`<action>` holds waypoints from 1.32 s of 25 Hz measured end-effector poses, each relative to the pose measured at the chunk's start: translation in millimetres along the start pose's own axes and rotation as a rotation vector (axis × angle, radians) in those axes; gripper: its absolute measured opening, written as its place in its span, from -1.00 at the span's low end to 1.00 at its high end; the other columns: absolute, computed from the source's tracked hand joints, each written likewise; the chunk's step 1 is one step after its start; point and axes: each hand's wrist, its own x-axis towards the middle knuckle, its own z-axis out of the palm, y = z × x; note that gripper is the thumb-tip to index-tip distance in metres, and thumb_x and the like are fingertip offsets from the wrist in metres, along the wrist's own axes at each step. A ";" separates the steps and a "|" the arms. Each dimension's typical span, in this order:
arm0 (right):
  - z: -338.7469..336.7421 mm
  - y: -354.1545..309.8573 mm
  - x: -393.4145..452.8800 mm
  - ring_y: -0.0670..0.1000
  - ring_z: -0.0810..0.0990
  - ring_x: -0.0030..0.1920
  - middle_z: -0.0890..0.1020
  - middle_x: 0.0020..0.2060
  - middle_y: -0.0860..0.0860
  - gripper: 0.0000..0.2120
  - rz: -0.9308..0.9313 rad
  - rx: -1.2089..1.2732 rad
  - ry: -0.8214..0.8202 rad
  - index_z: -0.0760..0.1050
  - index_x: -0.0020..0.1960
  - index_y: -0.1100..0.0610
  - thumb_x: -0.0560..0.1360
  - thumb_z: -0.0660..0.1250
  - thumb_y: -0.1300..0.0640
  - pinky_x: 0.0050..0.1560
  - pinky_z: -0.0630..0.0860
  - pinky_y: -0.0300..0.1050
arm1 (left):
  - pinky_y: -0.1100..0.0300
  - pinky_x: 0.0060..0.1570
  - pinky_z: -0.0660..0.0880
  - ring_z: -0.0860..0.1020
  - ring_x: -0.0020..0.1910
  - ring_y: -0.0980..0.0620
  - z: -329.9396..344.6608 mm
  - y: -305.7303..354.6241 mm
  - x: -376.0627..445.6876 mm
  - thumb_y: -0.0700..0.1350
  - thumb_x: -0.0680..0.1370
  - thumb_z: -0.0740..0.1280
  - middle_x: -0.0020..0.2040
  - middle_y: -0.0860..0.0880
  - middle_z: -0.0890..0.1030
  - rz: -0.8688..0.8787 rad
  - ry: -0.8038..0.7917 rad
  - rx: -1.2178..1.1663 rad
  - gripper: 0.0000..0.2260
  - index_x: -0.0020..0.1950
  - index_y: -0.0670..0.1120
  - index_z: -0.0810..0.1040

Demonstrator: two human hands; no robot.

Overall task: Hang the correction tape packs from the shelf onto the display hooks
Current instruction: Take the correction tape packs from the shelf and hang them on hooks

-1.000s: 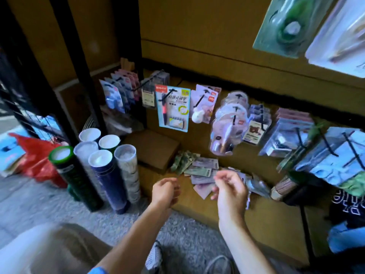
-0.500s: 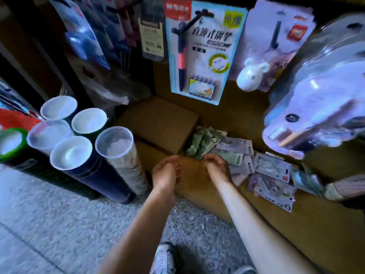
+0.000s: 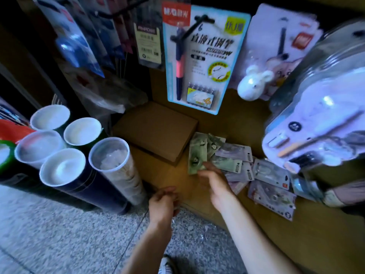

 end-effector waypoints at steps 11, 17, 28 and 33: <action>-50.7 -3.9 -196.9 0.11 0.61 0.21 0.70 0.11 0.08 -0.49 -0.254 0.212 -0.198 0.63 0.19 0.12 0.22 0.44 0.18 0.36 0.40 0.09 | 0.06 -0.09 0.55 0.67 -0.09 -0.05 -6.0 44.9 -149.5 -0.15 0.55 0.29 -0.08 -0.09 0.72 0.307 -0.243 -0.074 -0.85 -0.01 -0.11 0.65; -63.6 -83.0 -294.5 0.03 0.65 0.03 0.71 0.03 0.04 -0.59 -0.644 0.141 -0.108 0.54 0.15 0.03 0.33 0.48 0.15 0.09 0.51 -0.01 | -0.02 -0.01 0.49 0.59 -0.09 -0.10 -0.1 94.7 -256.9 -0.27 0.55 0.30 -0.07 -0.20 0.69 0.652 -0.466 -0.100 -0.87 -0.05 -0.17 0.65; -96.0 -237.1 -411.8 -0.03 0.70 -0.08 0.72 -0.03 0.00 -0.84 -1.050 0.076 -0.005 0.59 0.11 0.06 0.53 0.39 0.13 -0.30 0.59 -0.16 | 0.38 -0.31 0.51 0.61 -0.19 0.12 25.2 182.2 -371.8 -0.19 0.58 0.30 -0.05 -0.07 0.67 1.107 -0.619 0.090 -0.77 0.22 -0.05 0.56; -84.5 -274.7 -422.5 0.03 0.72 -0.08 0.73 -0.06 0.00 -0.87 -1.047 0.125 0.042 0.58 0.07 0.05 0.53 0.39 0.09 -0.23 0.61 -0.01 | 0.26 -0.07 0.56 0.58 0.05 0.16 37.5 204.8 -389.5 -0.12 0.50 0.43 0.16 0.14 0.58 1.334 -0.671 0.295 -0.49 0.42 0.09 0.39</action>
